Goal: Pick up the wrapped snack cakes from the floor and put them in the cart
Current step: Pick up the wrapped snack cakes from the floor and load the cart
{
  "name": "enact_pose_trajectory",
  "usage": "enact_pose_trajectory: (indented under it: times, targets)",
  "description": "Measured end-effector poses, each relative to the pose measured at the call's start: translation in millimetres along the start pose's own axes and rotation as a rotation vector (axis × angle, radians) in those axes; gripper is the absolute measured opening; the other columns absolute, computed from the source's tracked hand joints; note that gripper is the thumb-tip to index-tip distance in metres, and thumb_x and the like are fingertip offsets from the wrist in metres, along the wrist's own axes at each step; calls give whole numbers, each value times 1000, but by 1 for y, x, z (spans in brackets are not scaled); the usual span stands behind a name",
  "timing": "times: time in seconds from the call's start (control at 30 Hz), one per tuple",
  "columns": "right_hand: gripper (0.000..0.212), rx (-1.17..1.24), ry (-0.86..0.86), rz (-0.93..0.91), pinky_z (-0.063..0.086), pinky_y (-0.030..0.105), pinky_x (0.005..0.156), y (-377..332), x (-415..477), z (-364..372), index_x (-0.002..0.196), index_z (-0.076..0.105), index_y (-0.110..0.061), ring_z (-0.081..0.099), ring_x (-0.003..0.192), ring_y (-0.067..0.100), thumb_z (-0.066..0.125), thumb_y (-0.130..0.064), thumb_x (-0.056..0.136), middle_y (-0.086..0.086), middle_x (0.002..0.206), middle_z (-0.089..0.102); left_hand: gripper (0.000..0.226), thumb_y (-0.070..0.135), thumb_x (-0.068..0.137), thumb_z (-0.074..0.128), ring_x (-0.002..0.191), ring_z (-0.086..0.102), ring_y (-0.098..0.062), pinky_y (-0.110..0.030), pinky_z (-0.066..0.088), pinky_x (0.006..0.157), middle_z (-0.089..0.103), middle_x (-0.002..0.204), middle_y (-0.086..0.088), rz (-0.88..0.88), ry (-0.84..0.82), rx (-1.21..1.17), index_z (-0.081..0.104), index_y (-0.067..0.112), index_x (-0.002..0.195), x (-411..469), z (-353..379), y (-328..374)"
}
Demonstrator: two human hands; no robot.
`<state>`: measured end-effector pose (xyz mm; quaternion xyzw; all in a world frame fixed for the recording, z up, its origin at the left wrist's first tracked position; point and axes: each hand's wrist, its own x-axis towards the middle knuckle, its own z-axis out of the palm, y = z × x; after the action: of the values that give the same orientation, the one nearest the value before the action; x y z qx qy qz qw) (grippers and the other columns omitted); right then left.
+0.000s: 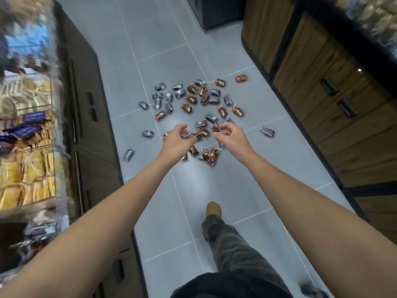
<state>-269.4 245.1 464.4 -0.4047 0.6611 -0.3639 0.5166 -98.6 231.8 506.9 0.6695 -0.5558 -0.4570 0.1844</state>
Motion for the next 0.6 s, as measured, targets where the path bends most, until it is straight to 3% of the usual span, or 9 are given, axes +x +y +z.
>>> enact_pose_trajectory:
  times: [0.13,0.4,0.53,0.6]
  targets:
    - [22,21,19,39,43,19,61,-13,51,8,102,56,-23,57,72,8,68,-21,83,-2,81,61,57,18,87,63,113,55,-22,-38,43,101,48,135,-5,-27,-50,2,40,14,138,56,-10,10]
    - [26,46,-7,147,48,30,82,-18,121,42,106,56,-18,61,85,18,67,-17,83,-4,75,56,44,16,87,62,97,55,-12,-21,37,84,54,125,1,-106,52,-31,49,15,130,139,-38,-13]
    - [26,55,2,199,46,20,71,-14,158,71,109,55,-16,57,75,8,67,-16,85,-7,74,56,39,17,88,61,97,56,-14,-22,40,84,55,110,6,-141,82,-15,51,15,126,185,-53,-42]
    - [25,63,13,232,43,10,60,-7,179,89,107,55,-16,58,66,-2,67,-13,85,-7,74,57,41,19,88,60,107,57,-21,-29,44,93,55,115,4,-159,47,20,50,15,128,211,-56,-62]
